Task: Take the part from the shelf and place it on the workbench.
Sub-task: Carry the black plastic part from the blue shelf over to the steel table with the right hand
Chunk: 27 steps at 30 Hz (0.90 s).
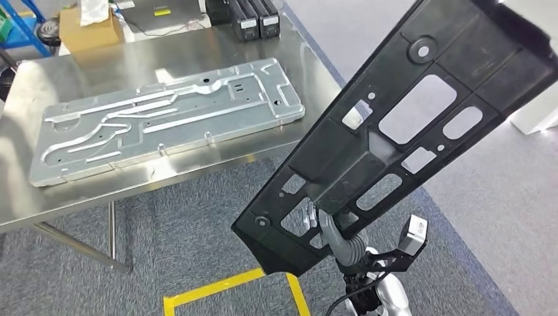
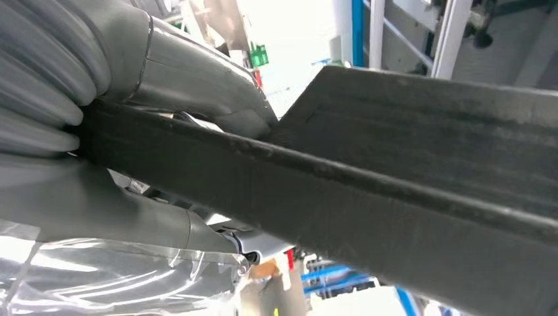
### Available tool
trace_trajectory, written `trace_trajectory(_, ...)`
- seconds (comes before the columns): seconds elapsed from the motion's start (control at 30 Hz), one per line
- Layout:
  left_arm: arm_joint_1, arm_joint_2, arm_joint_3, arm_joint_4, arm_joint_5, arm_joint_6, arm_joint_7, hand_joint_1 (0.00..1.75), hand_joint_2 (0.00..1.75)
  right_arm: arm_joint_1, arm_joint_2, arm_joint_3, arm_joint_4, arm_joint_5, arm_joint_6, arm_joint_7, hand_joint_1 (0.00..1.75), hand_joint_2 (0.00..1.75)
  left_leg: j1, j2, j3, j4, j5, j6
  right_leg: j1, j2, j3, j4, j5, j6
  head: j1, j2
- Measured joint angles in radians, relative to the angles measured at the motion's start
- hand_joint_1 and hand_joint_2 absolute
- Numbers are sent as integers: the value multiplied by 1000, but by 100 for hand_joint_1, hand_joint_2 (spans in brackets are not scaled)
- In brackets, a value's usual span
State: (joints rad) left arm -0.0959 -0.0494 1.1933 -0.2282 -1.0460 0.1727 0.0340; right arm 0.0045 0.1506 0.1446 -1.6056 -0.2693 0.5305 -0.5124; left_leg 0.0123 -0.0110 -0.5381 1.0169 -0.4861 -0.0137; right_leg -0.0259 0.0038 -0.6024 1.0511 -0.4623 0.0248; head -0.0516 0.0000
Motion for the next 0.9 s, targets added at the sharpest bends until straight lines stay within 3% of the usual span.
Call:
trace_trajectory(0.03,-1,0,0,0,0,0,-1,0,175,0,0,0,1,0,-1,0,175,175,0,0,0,0,-2,-5,2,1,0,-3,-2,-12,0,0)
trace_trajectory(0.13,-1,-1,0,0,-3,-1,-1,0,175,-1,-1,0,1,4,-8,-3,175,175,3,4,-8,30,-26,-16,2,1,4,-6,-5,-33,0,0)
trace_trajectory(0.17,-2,-1,0,0,-4,-1,-1,0,175,-1,-1,0,1,6,-9,-4,175,175,3,5,-28,72,-49,-19,2,0,7,-8,-7,-38,0,0)
trace_trajectory(0.23,-1,-1,0,0,-5,-1,-1,0,175,-1,-1,1,2,8,-11,-6,175,175,4,6,-101,209,-104,-20,8,-5,11,-7,-13,-47,0,0)
trace_trajectory(0.3,2,-1,0,0,-5,-1,-1,0,175,0,-1,1,2,15,-17,-7,175,175,2,6,-157,291,-110,-15,15,-10,17,-7,-19,-53,0,0)
trace_trajectory(0.33,3,-1,0,0,-5,-1,-1,0,175,0,-1,1,2,21,-22,-8,175,175,1,7,-157,275,-84,-9,19,-14,23,-7,-23,-55,-1,0)
trace_trajectory(0.37,3,-1,0,0,-5,-1,-1,0,175,0,-1,2,2,27,-26,-9,175,175,-3,11,-140,223,-43,-1,23,-19,30,-7,-28,-56,0,0)
trace_trajectory(0.4,2,-1,0,0,-6,-1,-1,0,175,0,-1,2,2,32,-29,-10,175,175,-9,23,-114,155,-3,10,26,-25,38,-8,-33,-56,0,0)
trace_trajectory(0.47,-2,0,0,0,-7,0,-2,0,175,0,-1,4,2,40,-35,-12,175,175,-24,56,-70,52,38,30,32,-39,50,-9,-42,-51,0,0)
trace_trajectory(0.53,-6,0,0,0,-6,1,-3,0,175,0,-1,4,2,46,-41,-13,175,175,-35,65,-61,25,36,38,33,-56,53,-13,-46,-43,2,0)
trace_trajectory(0.6,-5,-1,0,0,-6,2,-3,0,175,0,-2,6,0,51,-46,-14,175,175,-30,44,-53,6,44,43,33,-69,57,-13,-52,-33,2,0)
trace_trajectory(0.63,-3,-2,0,0,-5,3,-2,0,175,-1,-2,6,0,54,-48,-15,175,175,-26,35,-47,-3,48,46,33,-62,55,0,-63,-29,2,0)
trace_trajectory(0.7,-2,-3,0,0,-6,3,-3,0,175,-1,-3,6,-1,61,-53,-18,175,175,-20,18,-39,-15,54,50,28,-28,14,91,-112,-20,3,0)
trace_trajectory(0.77,-2,-3,0,0,-6,3,-4,0,175,1,-6,6,0,67,-58,-23,175,175,-18,-2,-38,-15,53,52,22,-10,-60,221,-162,-13,4,0)
trace_trajectory(0.8,-2,-4,0,0,-7,3,-4,0,175,2,-7,7,1,70,-62,-24,175,175,-18,-14,-37,-14,52,51,19,-8,-85,255,-162,-10,4,0)
trace_trajectory(0.83,-1,-4,0,0,-7,3,-4,0,175,3,-8,7,2,72,-64,-25,175,175,-17,-26,-36,-13,50,49,17,-7,-91,250,-140,-8,4,0)
trace_trajectory(0.9,0,-4,0,0,-8,2,-4,0,175,3,-9,7,2,76,-69,-27,175,175,-14,-50,-30,-7,44,43,11,8,-52,138,-55,-6,4,0)
